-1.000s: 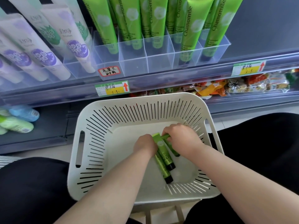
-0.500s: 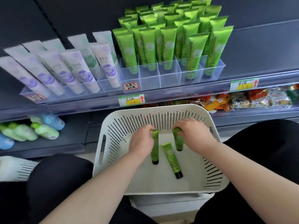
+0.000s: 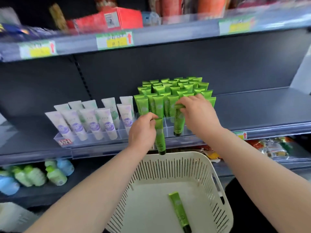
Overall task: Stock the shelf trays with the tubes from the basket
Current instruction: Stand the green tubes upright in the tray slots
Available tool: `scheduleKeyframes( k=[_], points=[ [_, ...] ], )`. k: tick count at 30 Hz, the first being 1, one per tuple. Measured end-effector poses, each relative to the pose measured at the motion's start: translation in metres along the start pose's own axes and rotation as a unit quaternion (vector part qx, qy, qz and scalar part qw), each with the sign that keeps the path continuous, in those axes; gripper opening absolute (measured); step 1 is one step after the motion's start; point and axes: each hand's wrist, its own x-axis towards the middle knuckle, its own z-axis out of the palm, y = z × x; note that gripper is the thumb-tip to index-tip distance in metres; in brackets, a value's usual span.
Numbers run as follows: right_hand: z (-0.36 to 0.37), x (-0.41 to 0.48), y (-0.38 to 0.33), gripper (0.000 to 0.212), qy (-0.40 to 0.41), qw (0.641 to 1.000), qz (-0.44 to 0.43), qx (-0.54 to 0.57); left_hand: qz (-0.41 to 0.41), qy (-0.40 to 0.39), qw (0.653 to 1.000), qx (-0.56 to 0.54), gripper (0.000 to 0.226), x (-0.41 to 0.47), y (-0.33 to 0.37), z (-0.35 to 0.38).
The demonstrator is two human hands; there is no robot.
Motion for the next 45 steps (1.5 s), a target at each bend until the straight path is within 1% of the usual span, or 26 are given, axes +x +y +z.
scheduleKeyframes(
  k=[2, 4, 8, 14, 17, 21, 25, 29, 35, 39, 42, 45],
  points=[
    [-0.002, 0.017, -0.001, 0.028, 0.036, 0.999, -0.002, 0.007, 0.007, 0.013, 1.0, -0.007, 0.023, 0.009, 0.008, -0.007],
    [0.004, 0.032, 0.0, 0.029, 0.043, 0.999, -0.001, 0.003, 0.011, 0.023, 1.0, -0.006, 0.023, 0.016, 0.014, -0.012],
    [0.025, 0.049, -0.001, 0.032, 0.007, 1.0, -0.006, -0.021, 0.022, 0.053, 0.998, 0.019, 0.024, 0.029, 0.017, -0.018],
    [0.048, 0.054, 0.004, 0.049, -0.079, 0.995, -0.007, -0.056, 0.026, 0.106, 0.994, 0.033, 0.026, 0.055, 0.017, -0.024],
    [0.055, 0.055, 0.008, 0.051, -0.096, 0.993, -0.014, -0.071, 0.021, 0.106, 0.993, 0.043, 0.027, 0.07, 0.02, -0.02],
    [0.056, 0.056, 0.01, 0.052, -0.083, 0.992, -0.033, -0.085, 0.027, 0.057, 0.995, 0.078, 0.027, 0.084, 0.02, -0.006],
    [0.055, 0.052, 0.012, 0.045, -0.064, 0.993, -0.053, -0.083, 0.016, -0.003, 0.994, 0.11, 0.025, 0.09, 0.015, 0.011],
    [0.056, 0.046, 0.016, 0.042, 0.005, 0.994, -0.075, -0.077, 0.013, -0.024, 0.993, 0.117, 0.026, 0.088, 0.014, 0.021],
    [0.053, 0.04, 0.019, 0.044, 0.053, 0.992, -0.086, -0.073, 0.024, -0.018, 0.994, 0.108, 0.025, 0.087, 0.015, 0.021],
    [0.052, 0.03, 0.017, 0.047, 0.057, 0.993, -0.079, -0.068, 0.032, 0.004, 0.995, 0.092, 0.023, 0.08, 0.02, 0.013],
    [0.051, 0.018, 0.016, 0.048, 0.056, 0.992, -0.081, -0.073, 0.051, 0.014, 0.993, 0.106, 0.026, 0.07, 0.022, 0.005],
    [0.052, 0.003, 0.015, 0.047, 0.041, 0.993, -0.081, -0.073, 0.067, 0.005, 0.989, 0.128, 0.025, 0.057, 0.018, -0.002]
  ],
)
